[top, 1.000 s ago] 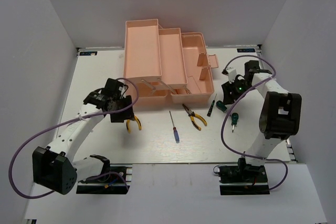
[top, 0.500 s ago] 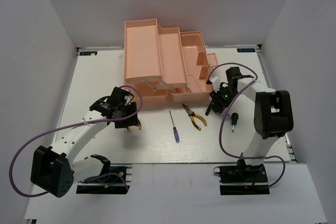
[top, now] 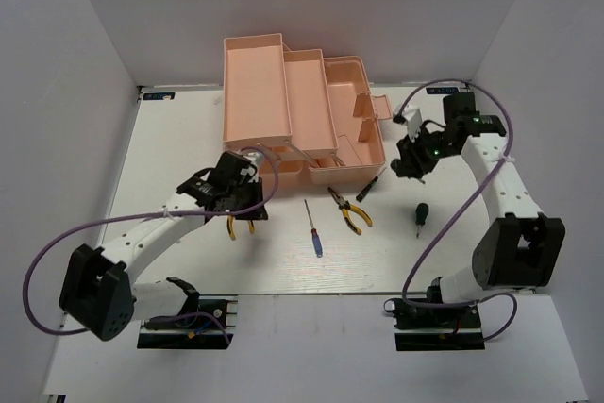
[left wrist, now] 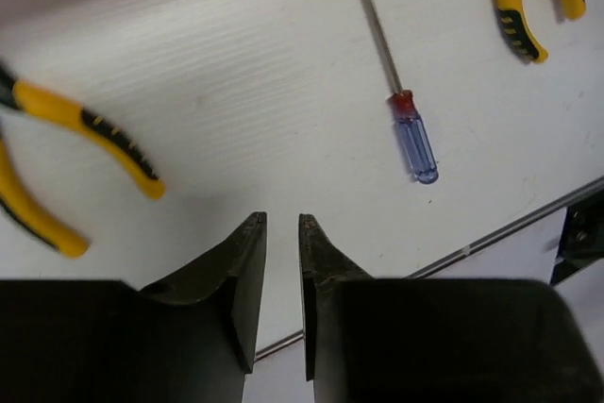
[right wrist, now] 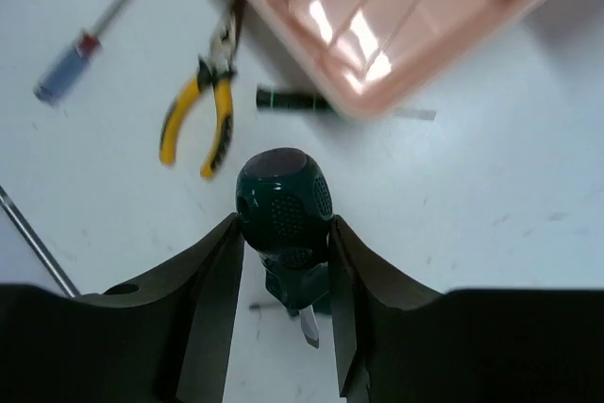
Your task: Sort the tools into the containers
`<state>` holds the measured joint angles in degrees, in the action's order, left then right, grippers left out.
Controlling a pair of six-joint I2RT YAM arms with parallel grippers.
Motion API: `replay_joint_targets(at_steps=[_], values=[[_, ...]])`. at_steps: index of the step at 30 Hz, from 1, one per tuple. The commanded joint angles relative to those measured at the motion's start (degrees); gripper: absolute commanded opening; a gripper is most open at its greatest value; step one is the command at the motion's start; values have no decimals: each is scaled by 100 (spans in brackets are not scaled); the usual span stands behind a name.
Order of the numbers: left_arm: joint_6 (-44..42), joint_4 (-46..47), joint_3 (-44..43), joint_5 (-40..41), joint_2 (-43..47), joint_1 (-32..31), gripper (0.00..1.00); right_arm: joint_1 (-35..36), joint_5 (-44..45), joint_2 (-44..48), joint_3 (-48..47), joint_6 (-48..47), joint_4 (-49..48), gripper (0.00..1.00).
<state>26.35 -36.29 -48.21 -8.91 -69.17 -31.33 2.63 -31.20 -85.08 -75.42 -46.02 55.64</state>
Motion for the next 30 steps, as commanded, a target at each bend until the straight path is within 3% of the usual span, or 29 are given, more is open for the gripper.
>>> replay_joint_targets(at_steps=[1, 2, 4, 5, 9, 13, 15, 17, 21, 25, 26, 27, 30], values=[[-270, 605, -416, -384, -377, -224, 34, 114, -949, -95, -491, 468, -346, 0], [-340, 658, -513, -445, -517, -346, 38, 306, -810, -218, -735, 1176, -804, 0], [-394, 711, -900, -445, -990, -496, 50, 465, -678, -952, -1044, 1542, -1063, 0], [-542, 650, -1032, -445, -1159, -662, 53, 675, -451, -1175, -1628, 2022, -1090, 0], [-657, 650, -1699, -296, -1757, -1050, 58, 958, 87, -2467, -2660, 2896, -1125, 23], [-657, 948, -1912, -243, -2092, -1305, 59, 1020, 44, -2926, -3093, 3108, -1099, 51], [-710, 1141, -2113, -321, -2310, -1445, 59, 994, 53, -2866, -3128, 3082, -1099, 56], [-859, 1194, -2446, -374, -2522, -1551, 52, 950, 122, -2577, -3076, 3047, -1064, 56], [-1254, 1046, -3159, -489, -3190, -1771, 24, 783, 721, -1768, -2418, 2748, -976, 56], [-1448, 1133, -3572, -674, -3691, -2000, 16, 554, 1686, -976, -1310, 2449, -932, 54], [-1535, 1133, -3791, -778, -3796, -2069, 18, 511, 1983, -889, -1213, 2527, -671, 50], [-1597, 1133, -3932, -779, -3910, -2070, 33, 467, 2125, -670, -1099, 2563, -607, 48], [-1730, 1133, -4459, -849, -4359, -2175, 66, 273, 2759, -406, -248, 2765, -248, 48]])
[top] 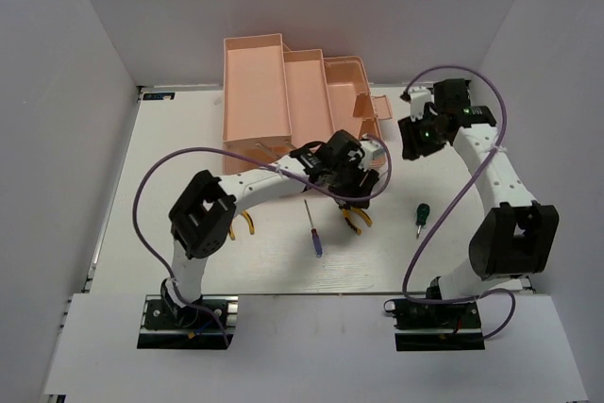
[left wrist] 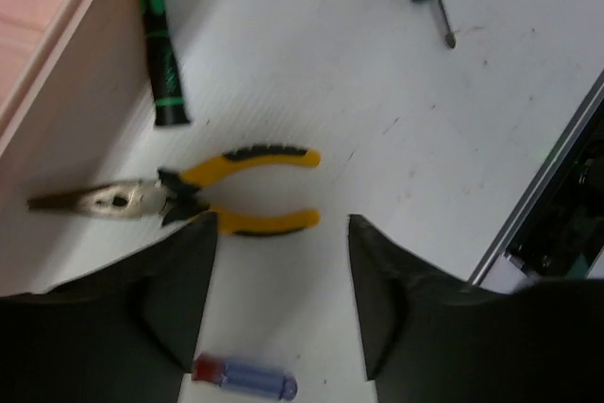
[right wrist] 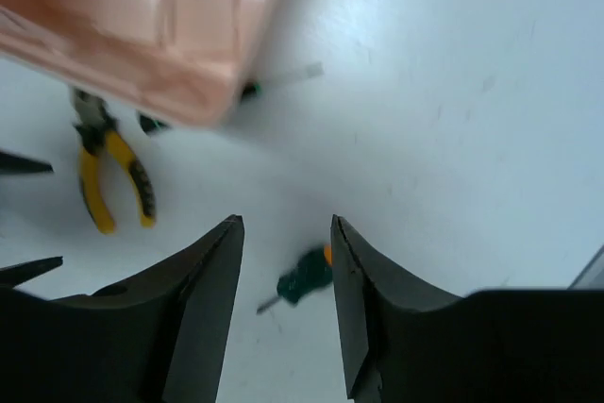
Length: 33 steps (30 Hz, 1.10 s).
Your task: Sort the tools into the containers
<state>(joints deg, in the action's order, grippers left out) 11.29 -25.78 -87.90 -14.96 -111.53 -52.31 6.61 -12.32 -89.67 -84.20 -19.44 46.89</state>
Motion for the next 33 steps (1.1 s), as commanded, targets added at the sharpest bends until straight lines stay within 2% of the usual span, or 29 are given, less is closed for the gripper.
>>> replay_joint_targets(at_steps=[1, 2, 4, 6, 7, 14, 19, 22, 24, 25, 26, 28, 29, 30, 33], values=[[-302, 82, -596, -244, -315, -138, 70, -177, 950, 89, 781, 273, 698, 48], [-303, 82, -771, -296, -396, -139, 72, -186, 1046, 159, 1192, 326, 803, 50], [-355, 82, -895, -349, -528, -139, 73, -222, 1003, 160, 1414, 553, 944, 56], [-355, 143, -896, -350, -580, -191, 73, -239, 907, 90, 1801, 626, 1059, 72], [-355, 143, -896, -350, -581, -191, 73, -248, 915, 29, 1872, 809, 1006, 74], [-355, 143, -695, 107, -467, -244, 74, -248, 1205, -191, 2461, 1065, 409, 74], [-303, 249, -431, 554, -291, -244, 74, -283, 1697, -551, 2821, 1311, -363, 74], [-180, 371, -106, 862, -107, -244, 74, -301, 1750, -771, 2936, 1513, -645, 69], [-119, 425, 96, 977, -54, -244, 74, -336, 1741, -833, 2953, 1592, -716, 56], [-118, 425, 150, 978, 33, -244, 74, -336, 1698, -824, 2927, 1593, -708, 48], [-49, 425, 150, 978, 95, -244, 72, -362, 1610, -720, 2884, 1601, -708, 26], [30, 346, 150, 1039, 96, -244, 69, -371, 1566, -334, 2848, 1418, -673, 5], [136, 232, 150, 1039, 96, -244, 69, -371, 1392, -210, 2718, 1347, -629, 0], [137, 179, 211, 1039, 96, -244, 68, -380, 1294, 200, 2673, 1199, -603, 0], [373, 179, 404, 1039, 210, -244, 68, -389, 566, 546, 2313, 768, -489, 0]])
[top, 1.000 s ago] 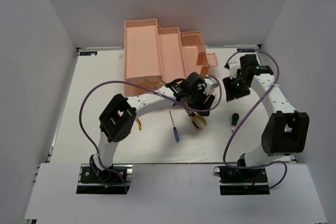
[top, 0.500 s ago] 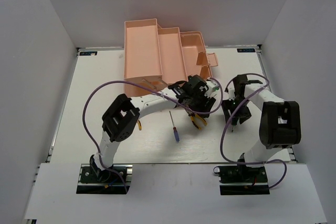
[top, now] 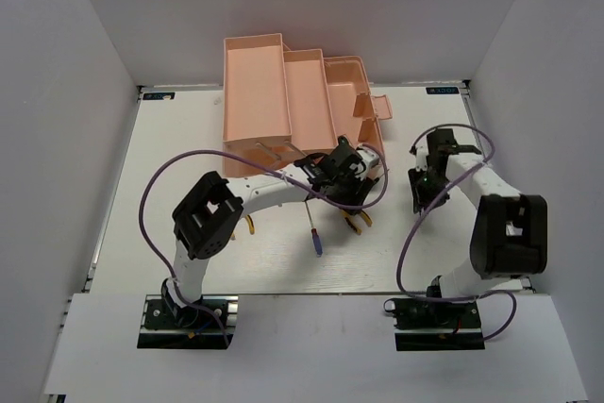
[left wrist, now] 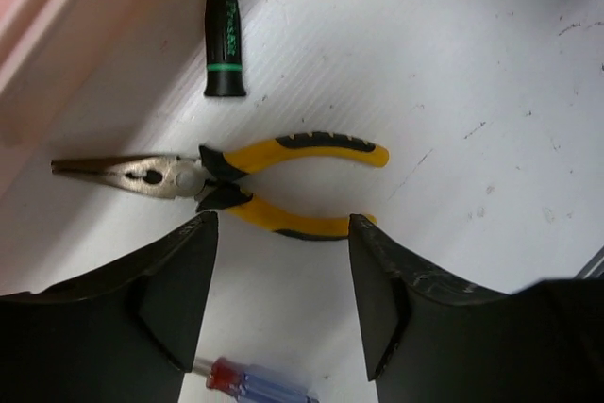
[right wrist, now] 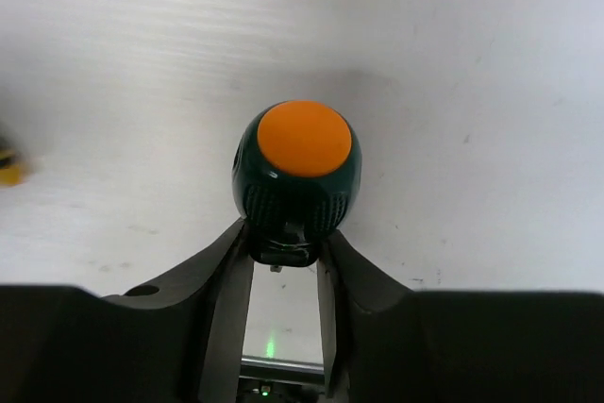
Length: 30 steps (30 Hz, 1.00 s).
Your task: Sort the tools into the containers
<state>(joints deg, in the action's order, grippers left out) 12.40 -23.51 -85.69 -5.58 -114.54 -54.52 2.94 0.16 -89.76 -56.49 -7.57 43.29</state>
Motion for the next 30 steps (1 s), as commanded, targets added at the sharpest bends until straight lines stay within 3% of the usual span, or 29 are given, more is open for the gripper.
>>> replay_joint_targets(at_steps=[1, 8, 10, 15, 16, 19, 20, 22, 25, 30], values=[[323, -49, 184, 101, 564, -23, 69, -22, -850, 773, -668, -551, -84, 0], [781, -857, 52, 304, 504, -23, 71, 49, -2764, 768, -1830, -763, -267, 0], [939, -1006, 0, 251, 425, -23, 71, 198, -2942, 636, -2085, -728, -662, 0], [1141, -1235, -229, 120, 204, -23, 68, 655, -3014, -689, -3306, -676, -602, 1], [1220, -1174, -281, 119, 91, -23, 68, 821, -2953, -971, -3707, -640, -611, 7], [1387, -1471, -623, 119, -164, -23, 65, 1093, -2795, -1544, -4306, -518, -602, 47], [1388, -1533, -798, 119, -339, -23, 63, 1129, -2768, -1641, -4413, -508, -559, 64], [1510, -1587, -853, 119, -402, -76, 60, 1209, -2706, -1975, -4747, -474, -453, 77], [1598, -1473, -906, 5, -595, -76, 59, 1244, -2671, -2072, -4907, -298, -479, 78], [1923, -1894, -1081, 311, -824, -76, 51, 1174, -2636, -1739, -4354, -227, -900, 80]])
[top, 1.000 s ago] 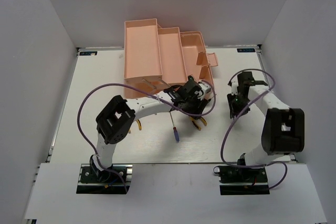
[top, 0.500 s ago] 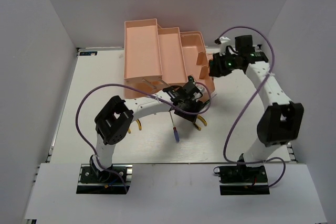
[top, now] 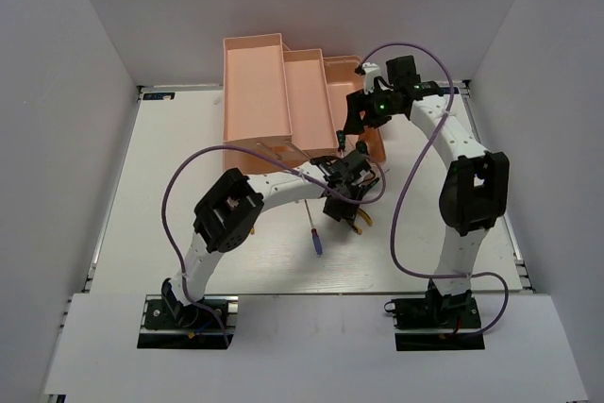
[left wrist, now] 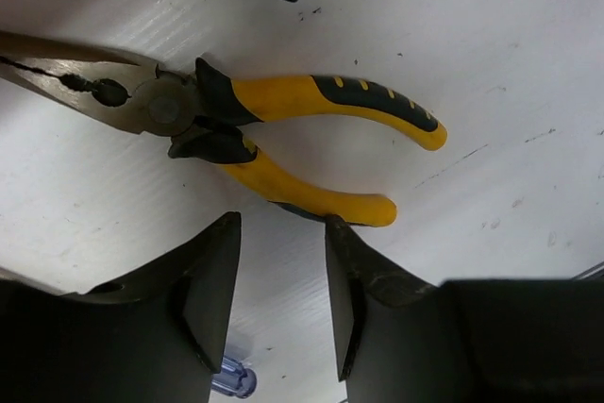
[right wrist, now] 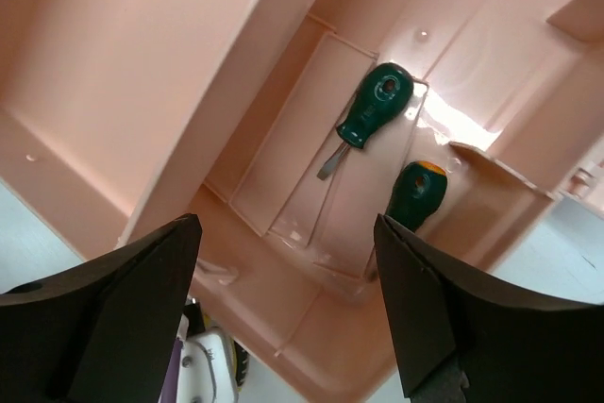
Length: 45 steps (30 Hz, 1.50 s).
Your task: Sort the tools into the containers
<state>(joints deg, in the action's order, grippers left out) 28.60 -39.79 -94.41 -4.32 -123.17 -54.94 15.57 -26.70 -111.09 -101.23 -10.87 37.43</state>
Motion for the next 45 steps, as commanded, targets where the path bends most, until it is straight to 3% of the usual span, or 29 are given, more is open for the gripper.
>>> replay_joint_targets(at_steps=[1, 10, 15, 24, 31, 36, 45], values=[[304, -214, -209, 307, 39, -35, 51, -98, 51, 552, 191, 112, -341, 80], [471, -363, -525, 599, -339, -87, 48, -248, -90, 1063, 921, 437, -658, 80], [523, -152, -227, 546, 355, -202, 47, -336, -160, 1256, 1017, 393, -614, 80], [840, 33, -226, 212, 408, -87, 45, -380, -204, 1440, 1307, 411, -640, 80], [998, -28, -675, -34, 189, -87, 45, -406, -152, 1564, 1510, 314, -641, 80], [1121, -564, -1044, 247, -180, -87, 48, -432, -169, 1625, 1571, 402, -711, 80], [1174, -634, -1035, 247, -452, -87, 48, -573, -187, 1748, 1720, 446, -781, 81]])
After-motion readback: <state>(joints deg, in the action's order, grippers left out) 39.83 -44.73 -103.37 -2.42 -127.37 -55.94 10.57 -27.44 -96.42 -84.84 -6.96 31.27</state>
